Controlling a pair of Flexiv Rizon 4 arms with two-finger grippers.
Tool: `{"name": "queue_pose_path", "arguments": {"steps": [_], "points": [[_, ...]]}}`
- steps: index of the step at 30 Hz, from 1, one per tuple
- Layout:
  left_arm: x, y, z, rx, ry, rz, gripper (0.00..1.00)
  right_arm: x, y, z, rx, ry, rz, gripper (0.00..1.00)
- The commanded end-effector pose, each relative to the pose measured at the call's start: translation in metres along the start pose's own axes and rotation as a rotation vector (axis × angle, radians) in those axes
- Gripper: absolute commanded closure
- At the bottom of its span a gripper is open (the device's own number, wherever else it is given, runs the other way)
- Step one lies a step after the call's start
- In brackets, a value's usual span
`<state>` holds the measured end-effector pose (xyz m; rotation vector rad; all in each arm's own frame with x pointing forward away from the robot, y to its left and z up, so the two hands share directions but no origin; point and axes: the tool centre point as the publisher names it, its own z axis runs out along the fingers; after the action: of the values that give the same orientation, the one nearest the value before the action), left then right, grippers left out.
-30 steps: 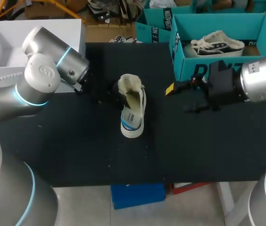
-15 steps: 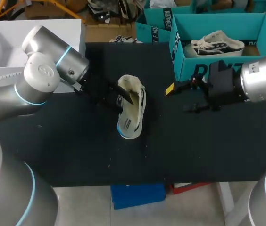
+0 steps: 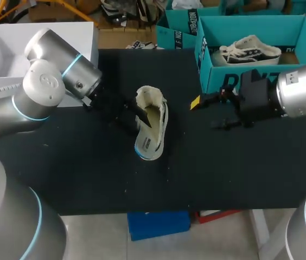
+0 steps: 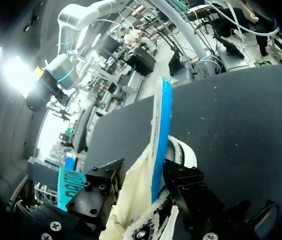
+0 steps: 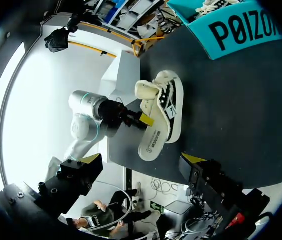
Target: Take the shoe out of the shoebox, open the shoe tongue, remove and reinsert the insole, then place the shoe into the shoebox
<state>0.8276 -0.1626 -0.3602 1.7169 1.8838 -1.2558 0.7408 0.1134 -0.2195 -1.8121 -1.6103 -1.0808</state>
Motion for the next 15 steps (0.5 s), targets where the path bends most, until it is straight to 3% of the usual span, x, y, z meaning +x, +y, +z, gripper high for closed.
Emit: {"name": "queue_pose_path", "arguments": {"steps": [1,15], "points": [[0.001,-0.015,-0.006,-0.009,0.003,0.009,0.56,0.000,0.000,0.001,-0.001,0.000,0.000,0.00],[0.010,-0.031,-0.001,0.017,0.145,0.078,0.65,0.000,0.000,0.001,-0.001,0.000,0.000,0.00]]}}
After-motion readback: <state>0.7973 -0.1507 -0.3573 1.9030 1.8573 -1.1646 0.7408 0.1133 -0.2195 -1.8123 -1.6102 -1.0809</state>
